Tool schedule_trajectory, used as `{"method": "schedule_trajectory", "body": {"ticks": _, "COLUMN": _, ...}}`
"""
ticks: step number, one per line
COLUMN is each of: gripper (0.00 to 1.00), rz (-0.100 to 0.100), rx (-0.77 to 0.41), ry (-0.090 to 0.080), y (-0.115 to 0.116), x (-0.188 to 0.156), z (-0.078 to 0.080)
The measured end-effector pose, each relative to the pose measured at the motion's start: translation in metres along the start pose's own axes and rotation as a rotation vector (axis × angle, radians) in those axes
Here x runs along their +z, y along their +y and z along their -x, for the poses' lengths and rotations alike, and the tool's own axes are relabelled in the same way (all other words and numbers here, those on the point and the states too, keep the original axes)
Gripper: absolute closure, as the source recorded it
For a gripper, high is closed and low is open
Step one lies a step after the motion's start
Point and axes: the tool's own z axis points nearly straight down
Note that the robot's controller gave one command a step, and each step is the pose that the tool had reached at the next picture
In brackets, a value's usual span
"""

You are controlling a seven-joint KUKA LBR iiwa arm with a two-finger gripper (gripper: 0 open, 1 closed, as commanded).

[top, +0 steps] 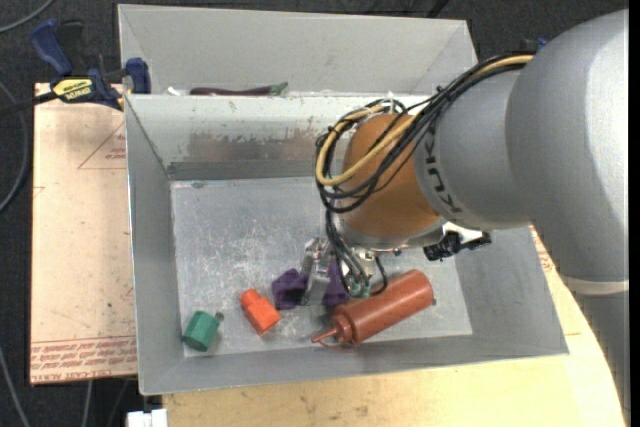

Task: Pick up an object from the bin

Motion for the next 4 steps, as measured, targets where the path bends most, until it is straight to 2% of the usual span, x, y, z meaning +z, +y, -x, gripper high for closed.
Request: {"method": "schedule_trajectory", "body": {"ticks": 4, "gripper": 1.0, "rz": 0.001, "rx": 0.001, "ry": 0.001, "y": 0.0, "x": -0.015, "z": 0.0}}
